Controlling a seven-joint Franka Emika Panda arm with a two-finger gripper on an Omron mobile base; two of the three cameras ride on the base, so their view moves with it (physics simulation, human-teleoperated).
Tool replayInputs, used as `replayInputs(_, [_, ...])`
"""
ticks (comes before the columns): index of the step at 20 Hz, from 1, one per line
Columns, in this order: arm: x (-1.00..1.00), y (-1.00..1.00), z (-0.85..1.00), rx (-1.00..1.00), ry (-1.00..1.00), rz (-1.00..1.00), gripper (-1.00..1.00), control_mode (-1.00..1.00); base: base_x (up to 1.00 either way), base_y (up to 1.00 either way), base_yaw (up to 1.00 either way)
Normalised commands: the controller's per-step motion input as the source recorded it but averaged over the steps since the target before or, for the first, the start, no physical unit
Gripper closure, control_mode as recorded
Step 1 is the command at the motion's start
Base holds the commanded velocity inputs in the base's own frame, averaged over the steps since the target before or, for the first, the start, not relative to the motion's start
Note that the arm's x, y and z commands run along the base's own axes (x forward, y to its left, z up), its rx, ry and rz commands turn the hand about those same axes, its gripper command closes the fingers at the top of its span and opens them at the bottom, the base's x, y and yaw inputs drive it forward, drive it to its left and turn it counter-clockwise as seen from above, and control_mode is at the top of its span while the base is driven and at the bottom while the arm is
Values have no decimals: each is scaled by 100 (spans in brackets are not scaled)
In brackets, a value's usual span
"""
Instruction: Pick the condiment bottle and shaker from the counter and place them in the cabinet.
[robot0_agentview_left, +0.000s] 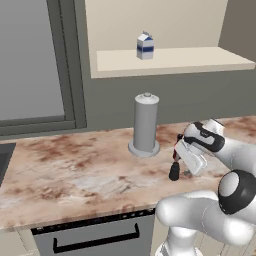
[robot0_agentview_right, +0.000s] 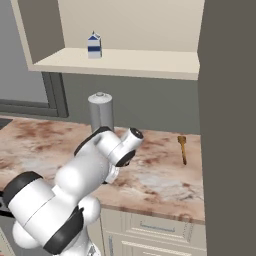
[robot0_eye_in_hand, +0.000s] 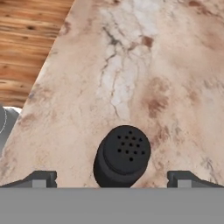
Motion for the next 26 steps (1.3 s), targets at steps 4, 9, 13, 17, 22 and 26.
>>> replayInputs(4, [0, 6, -12, 0, 0, 1, -100, -100, 0, 0, 0])
replayInputs(9, [1, 6, -12, 0, 0, 1, -100, -100, 0, 0, 0])
replayInputs(13, [4, 6, -13, 0, 0, 1, -100, -100, 0, 0, 0])
replayInputs(17, [7, 4, -12, 0, 0, 0, -100, -100, 0, 0, 0])
replayInputs(22, [7, 7, -6, 0, 0, 0, -100, -100, 0, 0, 0])
replayInputs(26, [9, 8, -4, 1, 0, 0, 100, -100, 0, 0, 0])
